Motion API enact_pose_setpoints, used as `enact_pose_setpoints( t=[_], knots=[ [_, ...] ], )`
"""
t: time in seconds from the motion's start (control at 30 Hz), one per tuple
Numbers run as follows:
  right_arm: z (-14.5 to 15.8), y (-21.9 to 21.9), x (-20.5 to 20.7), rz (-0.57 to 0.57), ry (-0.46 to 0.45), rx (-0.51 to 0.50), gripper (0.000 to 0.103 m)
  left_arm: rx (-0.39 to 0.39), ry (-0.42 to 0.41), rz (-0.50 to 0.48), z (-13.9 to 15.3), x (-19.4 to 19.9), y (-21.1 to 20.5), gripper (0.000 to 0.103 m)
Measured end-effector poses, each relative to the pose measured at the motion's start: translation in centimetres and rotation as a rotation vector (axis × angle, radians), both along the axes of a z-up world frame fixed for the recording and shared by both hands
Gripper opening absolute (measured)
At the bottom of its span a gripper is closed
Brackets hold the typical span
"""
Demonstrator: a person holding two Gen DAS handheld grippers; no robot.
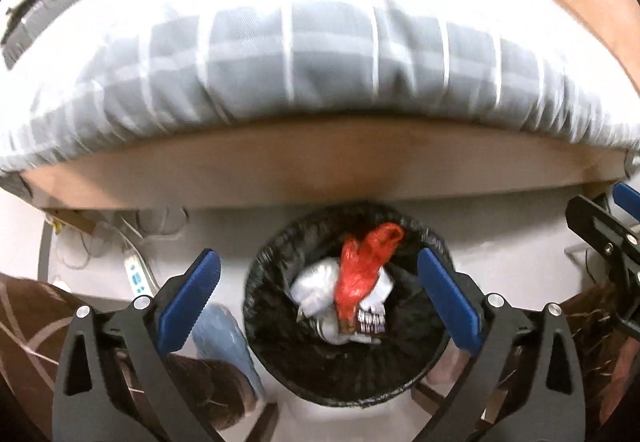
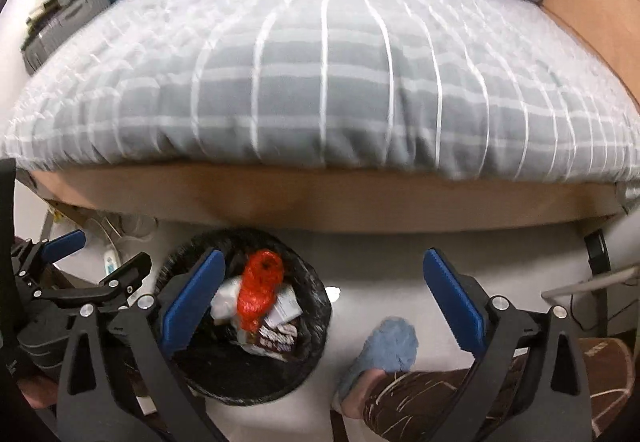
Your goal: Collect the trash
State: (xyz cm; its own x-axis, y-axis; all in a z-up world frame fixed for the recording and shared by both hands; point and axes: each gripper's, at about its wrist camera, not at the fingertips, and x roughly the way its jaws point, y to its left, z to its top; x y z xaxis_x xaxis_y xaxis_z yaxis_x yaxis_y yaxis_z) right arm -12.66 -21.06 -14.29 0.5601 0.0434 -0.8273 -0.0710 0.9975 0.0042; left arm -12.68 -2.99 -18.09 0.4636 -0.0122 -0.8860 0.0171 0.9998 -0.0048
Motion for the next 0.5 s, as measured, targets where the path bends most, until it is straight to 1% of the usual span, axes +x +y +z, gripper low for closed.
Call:
enact_pose_setpoints(
  t=[0.1, 0.17, 0.27, 0.3, 0.33, 0.37, 0.4, 0.5],
  knots=[
    [3.3, 0.7, -0.7, 0.007, -0.069, -0.010, 0.095, -0.035, -0.055, 0.026, 3.4, -0.7, 1.2, 0.097],
    [5.4, 1.0, -1.5, 0.012, -0.108, -0.008, 0.095, -0.035, -0.088, 0.029, 5.5, -1.4, 1.4, 0.097],
    [9.4, 1.4, -3.4, 0.009, -0.171, 0.005, 0.095, -0.021, -0.151, 0.037, 9.7, -3.2, 1.8, 0.097],
    [10.4, 1.4, -3.8, 0.008, -0.182, 0.011, 0.095, -0.036, -0.180, 0.038, 11.5, -4.2, 2.0, 0.097],
    [11.7, 1.5, -4.6, 0.002, -0.198, 0.013, 0.095, -0.043, -0.195, 0.038, 12.5, -4.8, 2.1, 0.097],
    [12.4, 1.5, -5.2, 0.001, -0.209, 0.012, 0.095, -0.050, -0.221, 0.037, 14.1, -5.7, 2.3, 0.097],
    [13.8, 1.7, -6.3, -0.002, -0.232, 0.007, 0.095, -0.051, -0.236, 0.035, 15.0, -6.4, 2.4, 0.097],
    [16.3, 1.8, -8.7, -0.006, -0.274, 0.000, 0.095, -0.041, -0.265, 0.029, 17.6, -8.4, 2.6, 0.097]
  ],
)
